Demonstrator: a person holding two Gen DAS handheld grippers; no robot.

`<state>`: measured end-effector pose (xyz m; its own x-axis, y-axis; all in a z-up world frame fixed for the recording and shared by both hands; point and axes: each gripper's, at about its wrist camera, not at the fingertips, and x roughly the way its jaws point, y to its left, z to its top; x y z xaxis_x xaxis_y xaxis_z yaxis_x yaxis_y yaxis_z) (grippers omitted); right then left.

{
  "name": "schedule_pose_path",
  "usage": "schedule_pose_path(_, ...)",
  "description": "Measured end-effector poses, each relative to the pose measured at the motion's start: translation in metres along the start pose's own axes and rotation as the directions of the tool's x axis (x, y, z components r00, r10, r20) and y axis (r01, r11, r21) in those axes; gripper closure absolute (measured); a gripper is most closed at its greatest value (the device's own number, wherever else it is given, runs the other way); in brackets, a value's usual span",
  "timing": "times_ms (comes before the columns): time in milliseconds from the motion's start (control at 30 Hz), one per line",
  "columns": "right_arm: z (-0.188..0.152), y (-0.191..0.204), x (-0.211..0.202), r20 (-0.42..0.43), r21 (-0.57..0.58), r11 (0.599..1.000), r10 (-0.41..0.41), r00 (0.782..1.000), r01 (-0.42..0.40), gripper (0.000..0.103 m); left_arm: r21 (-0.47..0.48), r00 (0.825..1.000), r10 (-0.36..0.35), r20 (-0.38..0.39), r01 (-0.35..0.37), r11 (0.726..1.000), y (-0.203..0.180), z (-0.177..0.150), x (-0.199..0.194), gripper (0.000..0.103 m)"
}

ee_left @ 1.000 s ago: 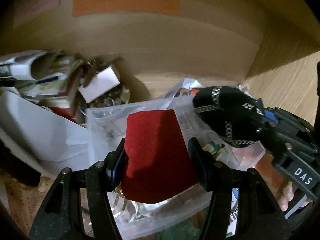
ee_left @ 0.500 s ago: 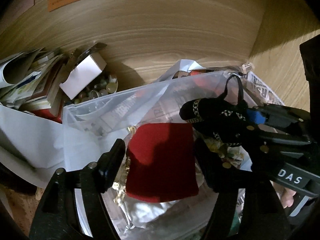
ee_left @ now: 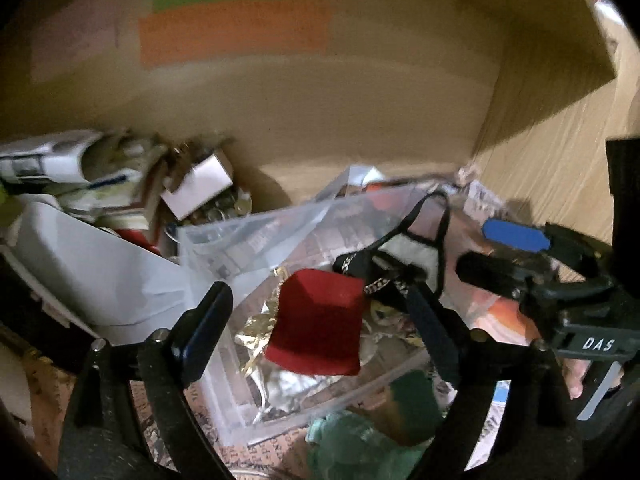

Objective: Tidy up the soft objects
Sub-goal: 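Lower the red felt into the box with left tool while right releases black strap inside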

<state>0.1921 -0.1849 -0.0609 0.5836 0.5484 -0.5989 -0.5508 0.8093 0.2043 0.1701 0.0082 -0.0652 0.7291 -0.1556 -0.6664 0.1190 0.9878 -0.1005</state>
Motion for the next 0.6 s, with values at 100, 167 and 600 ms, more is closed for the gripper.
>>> schedule_pose_path(100, -0.005, 0.009, -0.020, 0.042, -0.032, 0.999, -0.017, 0.999, 0.018, 0.034, -0.005, 0.999, 0.005, 0.037, -0.005, 1.000, 0.001, -0.004, -0.020, 0.010)
schedule_pose_path(167, -0.010, 0.014, -0.029, 0.064, -0.048, 0.998, -0.024, 0.998, 0.027, 0.033, -0.005, 0.999, 0.009, 0.053, -0.009, 1.000, 0.003, -0.009, -0.030, 0.007)
schedule_pose_path(600, -0.057, 0.029, -0.035, 0.033, -0.070, 0.996, -0.053, 0.998, 0.055, 0.033, -0.025, 0.999, -0.003, -0.042, 0.002, 1.000, 0.005, -0.070, -0.035, 0.006)
